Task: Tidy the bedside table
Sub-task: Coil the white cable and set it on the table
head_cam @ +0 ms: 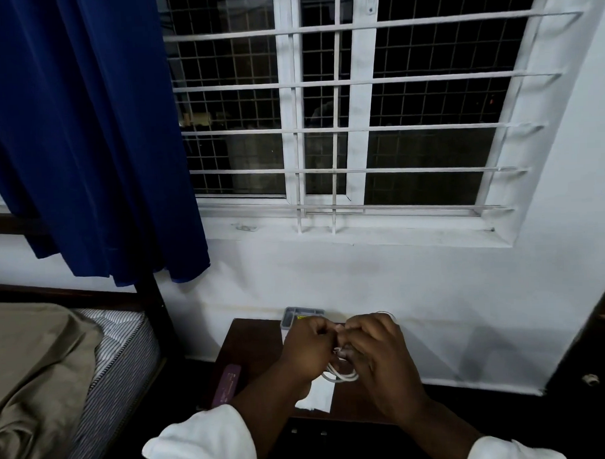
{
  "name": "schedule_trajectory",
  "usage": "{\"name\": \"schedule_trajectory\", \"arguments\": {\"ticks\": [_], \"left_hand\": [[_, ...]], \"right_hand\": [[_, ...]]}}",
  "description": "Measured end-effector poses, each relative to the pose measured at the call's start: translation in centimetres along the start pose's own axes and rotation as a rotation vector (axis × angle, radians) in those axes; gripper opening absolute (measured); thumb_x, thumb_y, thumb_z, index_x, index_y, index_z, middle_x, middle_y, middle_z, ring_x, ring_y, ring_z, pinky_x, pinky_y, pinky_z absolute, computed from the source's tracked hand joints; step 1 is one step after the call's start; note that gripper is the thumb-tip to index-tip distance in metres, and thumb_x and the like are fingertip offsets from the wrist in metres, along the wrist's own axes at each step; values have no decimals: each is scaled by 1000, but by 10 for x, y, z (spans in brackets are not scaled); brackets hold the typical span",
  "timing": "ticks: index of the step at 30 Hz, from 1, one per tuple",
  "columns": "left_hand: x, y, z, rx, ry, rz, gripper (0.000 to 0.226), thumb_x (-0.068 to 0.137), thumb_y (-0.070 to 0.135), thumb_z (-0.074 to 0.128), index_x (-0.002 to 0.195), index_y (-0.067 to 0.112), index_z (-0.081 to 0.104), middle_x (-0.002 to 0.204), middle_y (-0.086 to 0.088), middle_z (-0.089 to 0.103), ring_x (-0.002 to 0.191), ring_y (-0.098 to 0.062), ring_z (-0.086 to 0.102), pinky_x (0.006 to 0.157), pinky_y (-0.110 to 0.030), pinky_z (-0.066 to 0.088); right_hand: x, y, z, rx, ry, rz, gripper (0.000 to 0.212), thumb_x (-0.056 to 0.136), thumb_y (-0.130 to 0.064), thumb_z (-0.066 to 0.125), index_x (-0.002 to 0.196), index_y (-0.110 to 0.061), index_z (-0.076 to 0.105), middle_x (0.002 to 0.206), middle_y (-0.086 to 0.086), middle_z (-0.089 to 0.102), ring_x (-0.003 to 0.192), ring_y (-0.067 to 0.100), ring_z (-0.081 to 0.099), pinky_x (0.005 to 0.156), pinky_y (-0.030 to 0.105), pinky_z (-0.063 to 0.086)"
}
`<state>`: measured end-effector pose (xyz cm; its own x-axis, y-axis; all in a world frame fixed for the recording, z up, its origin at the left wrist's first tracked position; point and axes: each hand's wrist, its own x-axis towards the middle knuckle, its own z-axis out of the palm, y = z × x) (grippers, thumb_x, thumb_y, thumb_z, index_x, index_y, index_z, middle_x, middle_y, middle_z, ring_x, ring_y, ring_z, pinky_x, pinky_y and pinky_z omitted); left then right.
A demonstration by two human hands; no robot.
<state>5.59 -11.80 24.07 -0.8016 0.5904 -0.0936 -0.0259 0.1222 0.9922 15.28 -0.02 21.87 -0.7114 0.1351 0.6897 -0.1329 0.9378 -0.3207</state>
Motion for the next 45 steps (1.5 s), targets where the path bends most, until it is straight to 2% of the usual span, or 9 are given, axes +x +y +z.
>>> {"name": "schedule_trajectory", "arguments": {"ticks": [4,12,18,27,32,36,40,42,45], "left_hand": [[-1,-4,1,-75,-22,28,30,95,4,64,66,11,68,56,-4,61,45,-8,53,50,-21,44],[2,-7,-15,-134,-102,-11,21,98,0,58,84,8,71,59,4,67,44,-2,54,48,-17,45],[6,-4,-29,-113,-223,-38,20,96,18,66,93,0,73,68,-6,62,47,-8,50,48,-18,45],[11,-9,-28,-162,-166,156,18,87,35,73,81,19,79,68,-3,65,52,-12,55,55,-24,46],[12,-16,-20,-122,0,280,27,83,39,72,87,14,81,85,-27,74,73,-33,69,71,-42,57],[14,-22,-24,-54,115,323,25,85,38,71,86,15,79,88,-21,76,92,-46,71,89,-60,55],[17,-27,-32,-95,194,233,17,93,18,71,80,8,76,90,-27,75,91,-51,71,88,-64,56],[20,-30,-37,-91,210,189,20,94,15,70,78,5,74,77,-29,72,69,-40,71,74,-55,59],[24,-37,-44,-25,172,155,20,95,13,68,82,-2,73,46,-4,61,39,-13,55,47,-26,49]], "right_hand": [[1,1,-1,30,-81,-66,15,95,-33,54,89,-26,66,103,-18,67,97,7,50,89,12,30],[3,3,-14,274,-126,-47,24,99,-45,52,93,-27,65,103,-21,65,100,5,59,85,27,46],[4,7,-24,398,-165,-12,4,92,-27,69,94,-28,66,100,-14,69,96,13,64,81,31,51],[1,-14,-1,1133,230,598,17,91,2,64,85,-13,63,82,3,68,74,12,67,65,21,55],[15,-30,8,1383,438,960,18,92,6,61,96,-11,59,81,9,63,69,22,63,67,33,53],[22,-32,12,1343,326,1016,21,95,6,57,111,-6,65,81,7,64,69,20,66,64,33,54],[25,-27,23,1137,142,997,14,93,6,57,95,-6,65,87,15,65,76,27,65,73,42,55],[24,-22,32,1011,50,967,13,88,6,60,86,-6,65,86,20,65,79,30,63,76,45,56],[18,-15,49,826,-87,916,15,81,6,63,78,-8,68,78,15,68,73,21,63,62,27,57]]}}
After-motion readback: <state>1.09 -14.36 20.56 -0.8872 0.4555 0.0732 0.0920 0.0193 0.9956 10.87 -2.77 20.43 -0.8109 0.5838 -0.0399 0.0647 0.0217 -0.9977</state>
